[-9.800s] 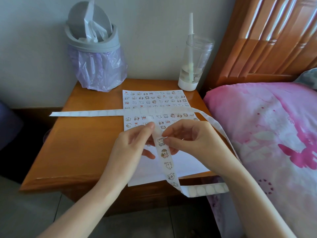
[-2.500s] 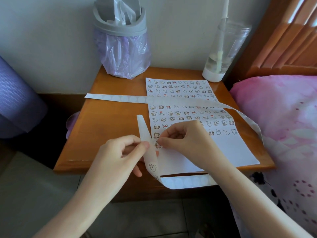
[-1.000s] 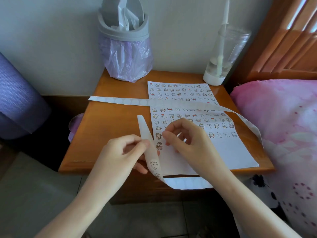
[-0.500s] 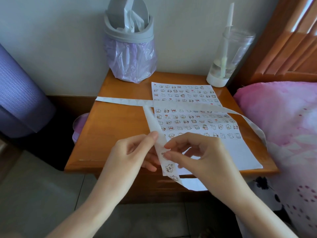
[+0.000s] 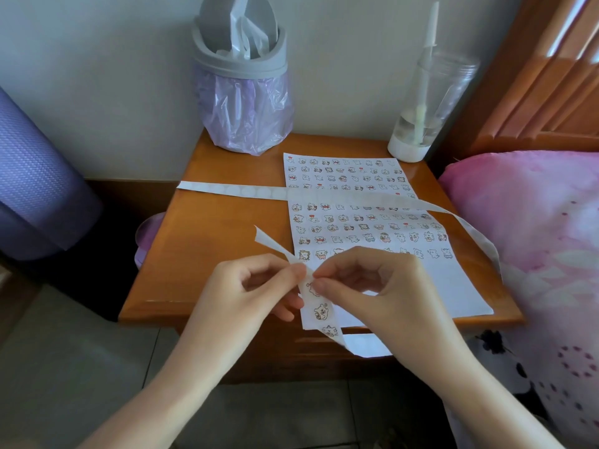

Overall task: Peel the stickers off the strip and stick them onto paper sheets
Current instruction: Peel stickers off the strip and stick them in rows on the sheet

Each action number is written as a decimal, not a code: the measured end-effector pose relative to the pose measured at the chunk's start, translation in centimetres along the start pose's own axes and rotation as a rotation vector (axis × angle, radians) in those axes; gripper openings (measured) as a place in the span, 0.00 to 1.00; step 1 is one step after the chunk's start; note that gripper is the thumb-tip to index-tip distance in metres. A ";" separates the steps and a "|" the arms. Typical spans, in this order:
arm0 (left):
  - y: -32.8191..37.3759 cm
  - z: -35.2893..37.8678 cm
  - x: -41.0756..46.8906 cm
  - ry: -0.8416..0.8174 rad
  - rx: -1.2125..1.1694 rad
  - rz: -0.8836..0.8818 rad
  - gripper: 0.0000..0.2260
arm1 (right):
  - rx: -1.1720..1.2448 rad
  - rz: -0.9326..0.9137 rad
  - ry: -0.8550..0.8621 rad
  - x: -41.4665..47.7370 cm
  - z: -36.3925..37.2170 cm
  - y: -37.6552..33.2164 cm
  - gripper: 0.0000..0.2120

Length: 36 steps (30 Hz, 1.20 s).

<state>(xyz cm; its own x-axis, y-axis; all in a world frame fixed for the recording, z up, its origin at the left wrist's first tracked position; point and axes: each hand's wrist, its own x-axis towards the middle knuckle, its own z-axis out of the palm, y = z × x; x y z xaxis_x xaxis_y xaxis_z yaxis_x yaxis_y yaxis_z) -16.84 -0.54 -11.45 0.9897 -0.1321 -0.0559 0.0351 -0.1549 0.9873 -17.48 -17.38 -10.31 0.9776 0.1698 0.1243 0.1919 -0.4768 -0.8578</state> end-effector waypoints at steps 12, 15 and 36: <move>-0.8 0.2 0.0 0.032 0.185 -0.011 0.08 | -0.009 0.025 -0.048 0.9 -1.0 -0.1 0.01; -1.0 0.0 0.0 0.035 0.223 -0.008 0.07 | 0.024 0.088 -0.016 1.7 -2.2 0.4 0.02; -1.3 0.0 0.1 0.042 0.315 0.017 0.07 | 0.014 0.274 -0.034 3.7 -0.9 2.8 0.03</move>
<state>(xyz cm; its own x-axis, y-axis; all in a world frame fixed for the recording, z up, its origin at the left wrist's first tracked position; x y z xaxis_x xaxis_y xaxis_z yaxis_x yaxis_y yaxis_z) -16.82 -0.32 -12.74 0.9949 -0.0974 -0.0266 -0.0202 -0.4497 0.8929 -13.25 -18.87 -11.84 0.9894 0.0648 -0.1303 -0.0812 -0.4972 -0.8638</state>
